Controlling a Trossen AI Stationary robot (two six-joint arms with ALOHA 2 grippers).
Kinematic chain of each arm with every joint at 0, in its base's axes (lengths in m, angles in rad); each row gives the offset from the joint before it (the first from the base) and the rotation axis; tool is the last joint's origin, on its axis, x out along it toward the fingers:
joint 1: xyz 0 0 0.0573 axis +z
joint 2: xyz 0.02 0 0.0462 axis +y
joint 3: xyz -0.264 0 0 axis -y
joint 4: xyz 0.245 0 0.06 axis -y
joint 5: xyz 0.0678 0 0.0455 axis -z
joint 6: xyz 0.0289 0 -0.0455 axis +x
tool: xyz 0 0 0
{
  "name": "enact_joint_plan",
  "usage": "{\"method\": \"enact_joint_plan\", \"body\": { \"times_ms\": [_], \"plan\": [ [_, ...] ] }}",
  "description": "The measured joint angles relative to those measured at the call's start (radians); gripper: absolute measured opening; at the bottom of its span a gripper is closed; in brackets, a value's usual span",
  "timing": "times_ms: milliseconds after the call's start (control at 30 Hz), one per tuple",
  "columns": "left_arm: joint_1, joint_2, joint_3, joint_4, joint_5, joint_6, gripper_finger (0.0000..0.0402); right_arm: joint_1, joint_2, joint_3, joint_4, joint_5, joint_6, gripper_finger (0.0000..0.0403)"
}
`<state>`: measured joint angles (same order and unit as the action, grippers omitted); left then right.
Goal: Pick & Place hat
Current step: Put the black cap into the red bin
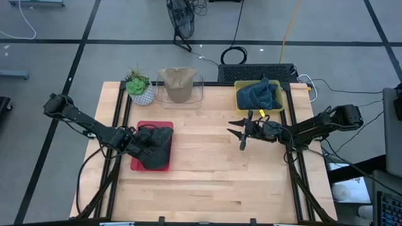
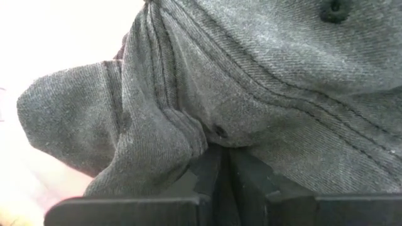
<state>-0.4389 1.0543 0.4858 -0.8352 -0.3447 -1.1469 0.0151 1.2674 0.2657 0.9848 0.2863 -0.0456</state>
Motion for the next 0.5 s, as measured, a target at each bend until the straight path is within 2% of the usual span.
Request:
{"method": "enact_joint_plan", "body": {
  "times_ms": [500],
  "plan": [
    [0.001,0.005,-0.018,0.014,0.018,0.002,0.0046,0.000,0.000,0.000,0.002,0.000,0.000,0.0130]
  ]
}}
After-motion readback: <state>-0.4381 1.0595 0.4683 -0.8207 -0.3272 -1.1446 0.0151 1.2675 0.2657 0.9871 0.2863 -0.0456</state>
